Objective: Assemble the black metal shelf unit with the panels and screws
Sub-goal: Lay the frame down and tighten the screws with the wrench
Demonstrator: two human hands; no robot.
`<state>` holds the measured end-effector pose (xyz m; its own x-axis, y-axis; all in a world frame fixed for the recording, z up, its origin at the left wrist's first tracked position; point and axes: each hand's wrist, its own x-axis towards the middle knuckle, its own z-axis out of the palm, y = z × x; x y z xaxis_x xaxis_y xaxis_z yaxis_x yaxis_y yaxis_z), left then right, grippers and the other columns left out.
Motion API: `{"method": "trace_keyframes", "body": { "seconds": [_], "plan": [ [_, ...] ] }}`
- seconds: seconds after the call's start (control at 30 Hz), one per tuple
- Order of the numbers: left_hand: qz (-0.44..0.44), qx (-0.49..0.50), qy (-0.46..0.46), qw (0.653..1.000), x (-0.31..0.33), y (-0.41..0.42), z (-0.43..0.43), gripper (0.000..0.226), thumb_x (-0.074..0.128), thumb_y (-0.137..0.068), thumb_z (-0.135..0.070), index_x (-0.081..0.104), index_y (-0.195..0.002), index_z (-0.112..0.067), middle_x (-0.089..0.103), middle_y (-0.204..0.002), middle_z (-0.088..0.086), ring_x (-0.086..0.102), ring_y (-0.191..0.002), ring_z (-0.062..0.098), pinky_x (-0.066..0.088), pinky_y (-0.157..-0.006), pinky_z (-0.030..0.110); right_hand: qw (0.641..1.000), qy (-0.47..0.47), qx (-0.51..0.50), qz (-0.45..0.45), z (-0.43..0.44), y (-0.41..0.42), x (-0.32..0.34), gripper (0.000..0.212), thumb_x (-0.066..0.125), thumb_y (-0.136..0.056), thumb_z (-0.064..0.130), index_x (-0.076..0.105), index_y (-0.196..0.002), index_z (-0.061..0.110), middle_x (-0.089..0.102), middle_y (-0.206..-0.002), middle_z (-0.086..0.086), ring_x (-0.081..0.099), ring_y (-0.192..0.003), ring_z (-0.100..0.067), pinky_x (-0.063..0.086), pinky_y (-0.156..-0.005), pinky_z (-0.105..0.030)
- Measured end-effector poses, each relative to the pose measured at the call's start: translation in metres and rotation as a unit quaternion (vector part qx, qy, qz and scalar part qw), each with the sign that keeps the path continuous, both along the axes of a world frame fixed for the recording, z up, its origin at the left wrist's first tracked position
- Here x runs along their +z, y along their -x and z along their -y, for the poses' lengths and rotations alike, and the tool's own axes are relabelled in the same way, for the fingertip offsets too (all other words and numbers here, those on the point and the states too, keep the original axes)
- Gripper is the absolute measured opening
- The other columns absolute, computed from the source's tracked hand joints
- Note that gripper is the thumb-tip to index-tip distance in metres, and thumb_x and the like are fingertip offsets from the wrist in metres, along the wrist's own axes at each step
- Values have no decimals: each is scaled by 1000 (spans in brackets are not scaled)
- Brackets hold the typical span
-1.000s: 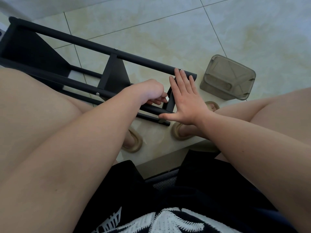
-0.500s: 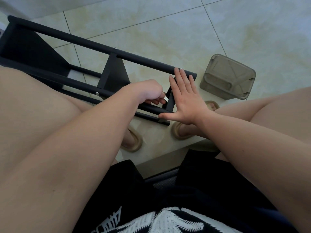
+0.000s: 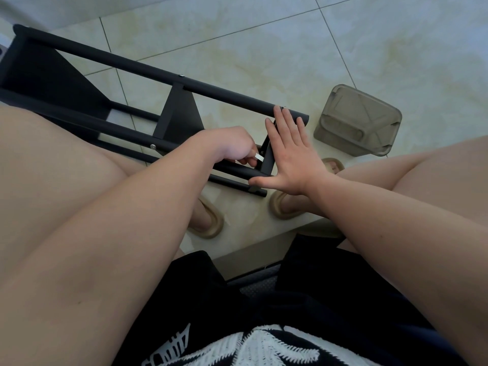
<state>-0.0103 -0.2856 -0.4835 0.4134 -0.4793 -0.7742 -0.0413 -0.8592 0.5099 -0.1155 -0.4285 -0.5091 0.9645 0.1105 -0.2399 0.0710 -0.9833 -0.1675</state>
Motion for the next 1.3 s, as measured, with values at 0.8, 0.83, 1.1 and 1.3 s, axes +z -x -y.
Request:
{"method": "trace_keyframes", "body": {
  "seconds": [0.8,0.83,1.1,1.3],
  "plan": [
    [61,-148,-59,985,9,2,-3,20,52,-98,-13,66,-110,-4,56,-101,9,44,-88,23,36,-72,32,1000,0,1,-4,0,1,0,132,37,-71,92,1,-161,2,-16,-167,-18,-17,-155,-32,-14,-124,-46],
    [64,-147,-64,985,10,2,-3,21,52,-99,-14,66,-110,-2,60,-105,11,48,-90,26,38,-78,33,1000,-1,0,-4,0,1,0,132,38,-71,92,2,-161,2,-16,-167,-19,-17,-155,-32,-14,-124,-46],
    [125,-86,-130,980,32,-28,-10,21,55,-97,-13,72,-108,-5,71,-99,2,67,-95,25,55,-89,36,995,-67,-36,-67,3,-26,22,127,49,-71,90,4,-162,14,-12,-169,-8,-15,-156,-23,-12,-125,-46],
    [243,-56,-54,967,65,-75,2,17,63,-92,-14,78,-100,-10,75,-96,5,68,-92,28,55,-86,38,989,-62,-72,-113,37,-78,48,91,68,-87,56,24,-158,20,34,-161,-5,29,-148,-29,26,-120,-45]
  ]
}}
